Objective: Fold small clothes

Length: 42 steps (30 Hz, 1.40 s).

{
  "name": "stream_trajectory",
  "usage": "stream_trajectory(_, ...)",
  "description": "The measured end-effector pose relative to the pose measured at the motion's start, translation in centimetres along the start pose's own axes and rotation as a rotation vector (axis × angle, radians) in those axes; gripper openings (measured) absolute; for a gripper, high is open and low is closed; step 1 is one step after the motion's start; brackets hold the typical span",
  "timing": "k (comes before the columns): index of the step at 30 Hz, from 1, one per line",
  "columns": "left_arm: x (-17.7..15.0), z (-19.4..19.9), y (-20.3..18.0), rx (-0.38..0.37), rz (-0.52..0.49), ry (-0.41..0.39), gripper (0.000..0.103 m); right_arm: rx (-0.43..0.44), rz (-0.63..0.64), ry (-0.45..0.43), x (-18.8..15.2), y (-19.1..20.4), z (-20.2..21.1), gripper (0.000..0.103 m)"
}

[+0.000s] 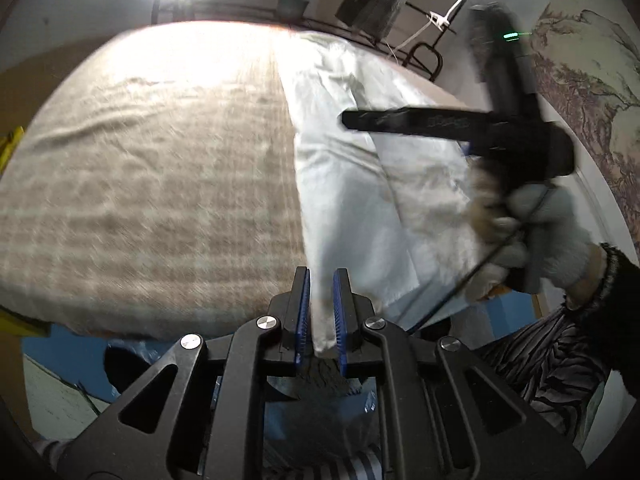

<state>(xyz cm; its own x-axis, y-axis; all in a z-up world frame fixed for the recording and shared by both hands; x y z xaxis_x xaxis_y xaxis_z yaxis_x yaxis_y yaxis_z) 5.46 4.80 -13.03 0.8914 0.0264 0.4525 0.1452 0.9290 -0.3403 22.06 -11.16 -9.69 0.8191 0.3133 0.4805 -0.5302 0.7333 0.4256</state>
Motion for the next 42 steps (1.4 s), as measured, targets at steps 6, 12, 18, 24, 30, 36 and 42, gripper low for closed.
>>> stream_trajectory(6,1.2,0.1,2.6,0.0,0.092,-0.013,0.008,-0.029,0.074,0.125,-0.5,0.6,-6.1,0.014)
stream_trajectory(12,4.9,1.0,3.4,-0.007,0.09,-0.043,0.008,0.075,0.078,0.13,-2.4,1.8,-4.3,0.014)
stream_trajectory(18,10.2,-1.0,1.4,-0.012,-0.012,-0.031,0.008,0.137,0.094,0.194,-6.9,4.0,-2.8,0.014)
stream_trajectory(24,10.6,-5.0,-1.1,-0.028,-0.102,0.02,0.008,0.221,0.112,0.258,-10.6,5.9,0.1,0.014)
stream_trajectory(30,5.8,-6.9,-2.1,-0.057,-0.157,0.094,0.008,0.165,0.055,0.103,-11.0,2.9,6.3,0.025)
stream_trajectory(36,1.9,-6.3,-1.7,-0.026,-0.195,0.068,0.008,0.081,-0.065,-0.005,-10.3,-1.4,8.9,0.028)
stream_trajectory(42,2.8,-3.5,-2.8,-0.031,-0.18,-0.008,0.008,0.02,-0.095,-0.071,-10.0,-3.3,10.4,0.036)
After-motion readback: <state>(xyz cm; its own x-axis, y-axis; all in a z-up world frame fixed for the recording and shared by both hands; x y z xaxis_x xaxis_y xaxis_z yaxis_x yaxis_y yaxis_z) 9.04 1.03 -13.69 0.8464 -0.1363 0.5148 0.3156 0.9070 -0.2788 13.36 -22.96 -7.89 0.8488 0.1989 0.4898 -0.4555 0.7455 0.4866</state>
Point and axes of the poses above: each gripper's, at about its wrist camera, not at the fingertips, and z roughly against the way its jaws point, y to its left, x to its top, the point moved 1 cm from there along -z, roughly the way its jaws point, and after that the axes turned 5 degrees about y, right-handed, at the moved point
